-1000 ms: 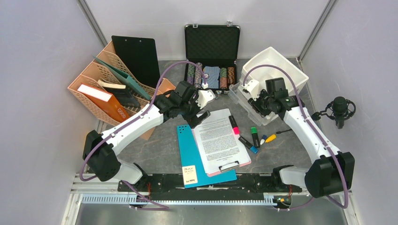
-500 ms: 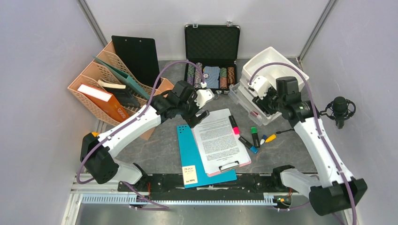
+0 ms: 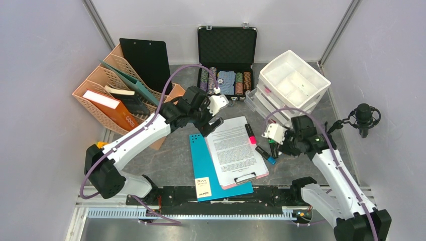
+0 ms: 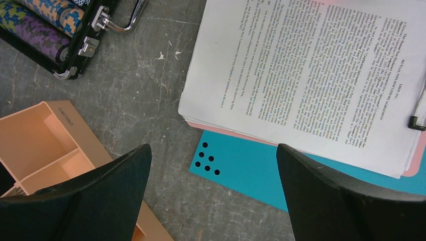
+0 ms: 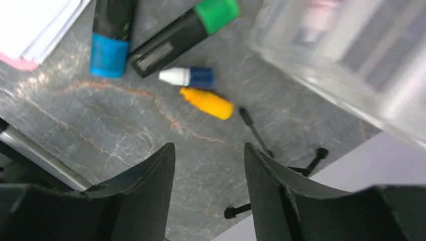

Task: Organize the desk
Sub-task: Place the stationery in the drawer, then pick up the stationery from the center of the board.

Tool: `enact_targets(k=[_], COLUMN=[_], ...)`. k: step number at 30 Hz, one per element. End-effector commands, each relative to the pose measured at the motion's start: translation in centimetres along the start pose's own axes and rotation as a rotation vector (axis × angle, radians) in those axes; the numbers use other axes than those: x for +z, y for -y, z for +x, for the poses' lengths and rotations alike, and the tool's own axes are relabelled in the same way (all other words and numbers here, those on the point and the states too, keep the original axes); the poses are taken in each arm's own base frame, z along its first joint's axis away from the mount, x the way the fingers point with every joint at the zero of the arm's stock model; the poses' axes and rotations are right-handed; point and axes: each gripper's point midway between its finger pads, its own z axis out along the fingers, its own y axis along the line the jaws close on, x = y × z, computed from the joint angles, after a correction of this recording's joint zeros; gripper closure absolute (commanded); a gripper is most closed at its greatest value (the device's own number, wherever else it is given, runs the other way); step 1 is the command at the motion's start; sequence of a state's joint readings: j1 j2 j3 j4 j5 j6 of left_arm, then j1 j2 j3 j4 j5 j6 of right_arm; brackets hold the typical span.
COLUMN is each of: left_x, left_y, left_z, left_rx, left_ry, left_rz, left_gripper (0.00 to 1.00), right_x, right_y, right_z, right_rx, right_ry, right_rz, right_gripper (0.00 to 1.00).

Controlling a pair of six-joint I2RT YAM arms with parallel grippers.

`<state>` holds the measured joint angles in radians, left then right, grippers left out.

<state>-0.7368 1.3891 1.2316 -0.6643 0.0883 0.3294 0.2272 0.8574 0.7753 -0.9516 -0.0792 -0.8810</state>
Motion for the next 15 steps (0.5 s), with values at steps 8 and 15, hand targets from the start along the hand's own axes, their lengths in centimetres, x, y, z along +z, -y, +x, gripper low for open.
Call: enact_targets(k=[8, 15], left_x=[-1.2, -0.9], left_y=[0.0, 0.1], left_z=[-1.5, -1.4], left_rx=[-0.008, -0.016], left_ry=[0.068, 0.061], left_rz=[0.001, 0.008], left_gripper=[0.00, 0.00], right_x=[5.3, 6.6], right_y=[-0.7, 0.0], right_z=[4.3, 4.7], right_rx=[-0.193, -0.240], right_ry=[-0.125, -0.139], right_rz=[0.013, -0.003], right_gripper=[0.42, 0.41])
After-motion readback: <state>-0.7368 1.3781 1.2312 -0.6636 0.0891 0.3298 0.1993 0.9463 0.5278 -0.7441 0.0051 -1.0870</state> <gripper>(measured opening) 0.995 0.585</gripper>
